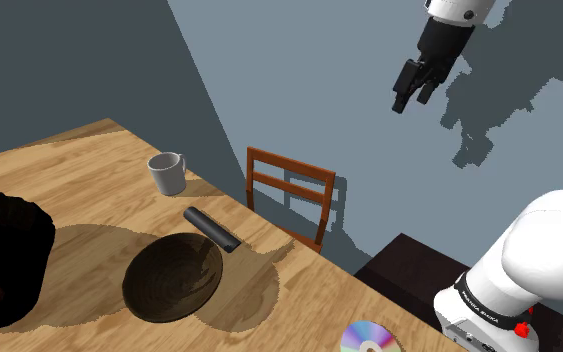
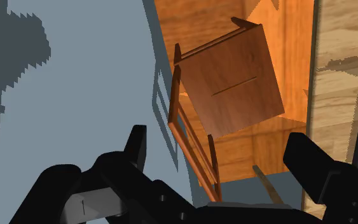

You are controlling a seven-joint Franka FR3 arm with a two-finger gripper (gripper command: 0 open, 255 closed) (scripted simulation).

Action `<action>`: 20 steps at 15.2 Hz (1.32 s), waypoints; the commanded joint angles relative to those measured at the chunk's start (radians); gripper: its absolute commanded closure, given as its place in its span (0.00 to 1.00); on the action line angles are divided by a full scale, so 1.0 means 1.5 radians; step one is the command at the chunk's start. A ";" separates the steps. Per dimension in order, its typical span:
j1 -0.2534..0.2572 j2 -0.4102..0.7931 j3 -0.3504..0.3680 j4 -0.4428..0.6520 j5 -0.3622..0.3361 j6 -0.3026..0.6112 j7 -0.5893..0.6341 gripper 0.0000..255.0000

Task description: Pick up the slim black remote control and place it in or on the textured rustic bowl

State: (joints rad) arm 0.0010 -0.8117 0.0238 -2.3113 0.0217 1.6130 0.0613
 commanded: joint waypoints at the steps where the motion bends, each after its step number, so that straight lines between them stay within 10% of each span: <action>1: 0.000 0.000 0.000 0.000 0.000 0.000 0.000 0.00; 20: 0.068 0.319 0.185 0.044 0.073 0.249 0.150 0.00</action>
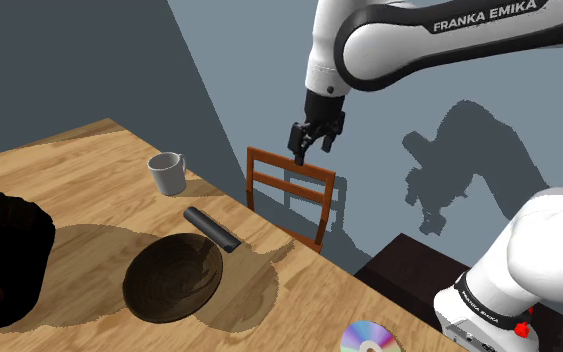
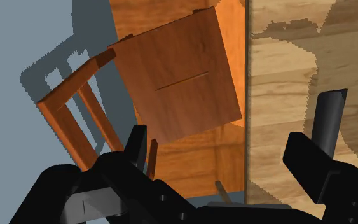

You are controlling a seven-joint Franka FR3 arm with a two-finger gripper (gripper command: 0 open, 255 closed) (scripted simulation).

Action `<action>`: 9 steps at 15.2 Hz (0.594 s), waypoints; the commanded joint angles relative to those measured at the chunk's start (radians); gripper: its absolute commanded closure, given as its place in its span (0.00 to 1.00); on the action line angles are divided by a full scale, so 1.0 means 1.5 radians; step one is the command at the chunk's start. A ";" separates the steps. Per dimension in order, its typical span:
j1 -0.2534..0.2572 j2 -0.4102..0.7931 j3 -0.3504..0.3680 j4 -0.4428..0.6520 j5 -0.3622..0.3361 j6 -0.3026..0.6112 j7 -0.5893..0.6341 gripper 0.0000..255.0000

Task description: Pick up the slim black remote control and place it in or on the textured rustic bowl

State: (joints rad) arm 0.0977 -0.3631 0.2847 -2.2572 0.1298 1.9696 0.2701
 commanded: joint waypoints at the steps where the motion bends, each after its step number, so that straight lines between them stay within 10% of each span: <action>1: 0.006 0.041 0.020 0.018 -0.001 0.022 0.019 0.00; 9: 0.032 0.227 0.082 0.120 -0.047 0.089 0.101 0.00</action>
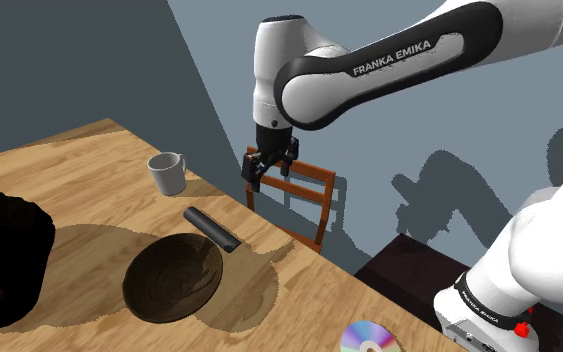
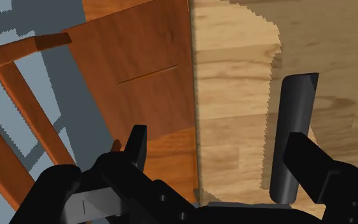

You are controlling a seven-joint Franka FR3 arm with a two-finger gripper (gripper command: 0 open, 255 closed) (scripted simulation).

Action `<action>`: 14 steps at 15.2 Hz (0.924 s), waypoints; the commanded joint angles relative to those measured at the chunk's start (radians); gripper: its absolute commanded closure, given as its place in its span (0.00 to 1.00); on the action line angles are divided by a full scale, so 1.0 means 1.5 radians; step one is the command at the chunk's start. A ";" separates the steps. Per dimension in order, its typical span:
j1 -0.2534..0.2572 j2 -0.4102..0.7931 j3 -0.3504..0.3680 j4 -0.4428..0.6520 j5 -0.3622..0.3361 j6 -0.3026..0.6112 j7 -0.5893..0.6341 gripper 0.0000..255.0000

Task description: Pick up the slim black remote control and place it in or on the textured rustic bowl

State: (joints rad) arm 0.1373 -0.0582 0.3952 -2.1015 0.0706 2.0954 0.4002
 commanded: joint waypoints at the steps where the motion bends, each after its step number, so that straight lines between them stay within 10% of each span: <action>1: 0.010 0.048 0.014 0.032 -0.017 0.011 0.025 0.00; 14: 0.103 0.325 0.029 0.247 -0.130 0.039 0.130 0.00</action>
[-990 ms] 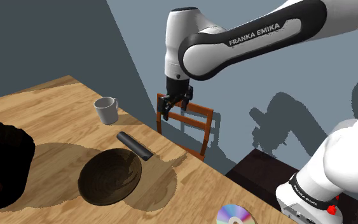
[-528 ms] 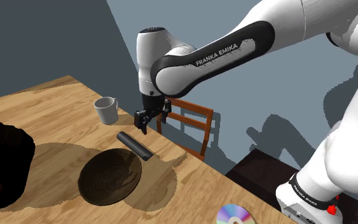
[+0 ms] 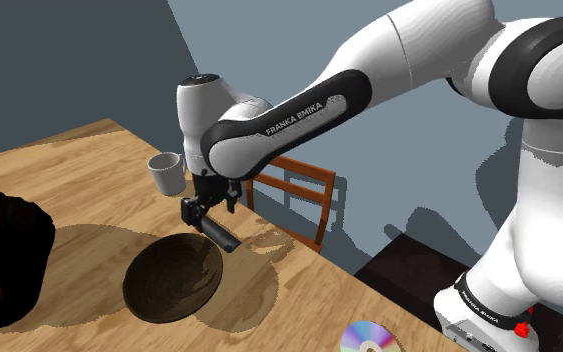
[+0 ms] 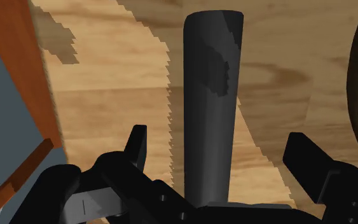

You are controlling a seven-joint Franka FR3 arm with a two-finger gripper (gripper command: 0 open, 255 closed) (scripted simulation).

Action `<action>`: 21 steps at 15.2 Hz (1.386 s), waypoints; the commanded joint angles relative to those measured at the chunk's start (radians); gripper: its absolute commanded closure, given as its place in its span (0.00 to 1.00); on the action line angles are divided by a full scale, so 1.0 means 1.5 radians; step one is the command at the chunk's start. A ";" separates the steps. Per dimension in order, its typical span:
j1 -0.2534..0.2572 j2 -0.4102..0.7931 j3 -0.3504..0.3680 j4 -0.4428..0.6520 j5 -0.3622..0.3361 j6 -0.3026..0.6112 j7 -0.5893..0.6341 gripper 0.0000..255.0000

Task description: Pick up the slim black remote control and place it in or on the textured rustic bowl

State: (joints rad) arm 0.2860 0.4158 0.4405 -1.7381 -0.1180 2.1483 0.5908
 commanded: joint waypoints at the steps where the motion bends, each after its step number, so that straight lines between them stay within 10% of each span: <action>1: 0.005 0.014 -0.002 0.001 -0.006 0.011 0.004 0.00; 13: 0.011 0.035 -0.008 -0.010 -0.016 0.043 0.010 0.00; 14: 0.011 0.035 -0.008 -0.010 -0.016 0.042 0.011 1.00; 21: 0.010 0.033 -0.008 -0.012 -0.016 0.044 0.010 1.00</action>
State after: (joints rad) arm 0.3001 0.4651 0.4279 -1.7534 -0.1425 2.2141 0.6059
